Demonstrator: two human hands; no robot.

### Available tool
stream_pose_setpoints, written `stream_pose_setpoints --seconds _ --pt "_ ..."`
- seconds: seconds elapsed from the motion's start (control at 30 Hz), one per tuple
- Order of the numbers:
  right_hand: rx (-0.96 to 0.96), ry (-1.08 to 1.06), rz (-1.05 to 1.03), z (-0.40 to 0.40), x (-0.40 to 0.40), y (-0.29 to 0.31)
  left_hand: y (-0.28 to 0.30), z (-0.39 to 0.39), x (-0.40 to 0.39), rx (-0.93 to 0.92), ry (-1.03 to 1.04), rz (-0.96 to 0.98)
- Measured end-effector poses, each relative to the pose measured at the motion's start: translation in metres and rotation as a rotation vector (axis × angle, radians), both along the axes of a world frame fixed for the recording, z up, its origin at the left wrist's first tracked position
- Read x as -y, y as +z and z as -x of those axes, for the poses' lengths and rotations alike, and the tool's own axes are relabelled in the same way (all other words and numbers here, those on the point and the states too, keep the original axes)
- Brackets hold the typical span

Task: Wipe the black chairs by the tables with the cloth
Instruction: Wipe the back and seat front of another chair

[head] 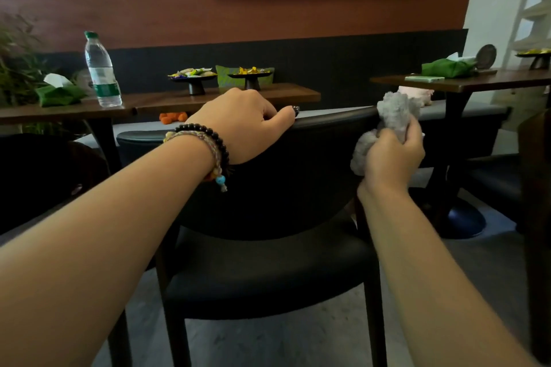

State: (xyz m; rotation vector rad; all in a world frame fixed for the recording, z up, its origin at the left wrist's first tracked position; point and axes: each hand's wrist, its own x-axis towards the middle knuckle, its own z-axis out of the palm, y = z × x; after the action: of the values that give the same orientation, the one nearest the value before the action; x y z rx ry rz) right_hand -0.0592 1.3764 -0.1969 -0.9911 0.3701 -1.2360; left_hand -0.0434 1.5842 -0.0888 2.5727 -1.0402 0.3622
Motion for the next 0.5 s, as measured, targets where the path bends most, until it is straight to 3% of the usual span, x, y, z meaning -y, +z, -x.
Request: stream_pose_setpoints --seconds 0.07,0.17,0.37,0.5 --pt "-0.001 -0.116 0.117 0.0 -0.019 -0.013 0.002 -0.001 -0.001 -0.019 -0.005 -0.001" --pt "-0.029 -0.162 0.064 -0.004 -0.02 -0.025 0.0 0.0 -0.001 0.011 -0.001 -0.006" --pt "-0.214 0.053 -0.25 -0.004 0.01 -0.024 0.001 0.006 -0.001 0.031 0.022 -0.025" --pt "-0.204 0.135 -0.254 0.015 -0.021 -0.026 0.001 0.006 -0.002 0.037 0.022 -0.01"
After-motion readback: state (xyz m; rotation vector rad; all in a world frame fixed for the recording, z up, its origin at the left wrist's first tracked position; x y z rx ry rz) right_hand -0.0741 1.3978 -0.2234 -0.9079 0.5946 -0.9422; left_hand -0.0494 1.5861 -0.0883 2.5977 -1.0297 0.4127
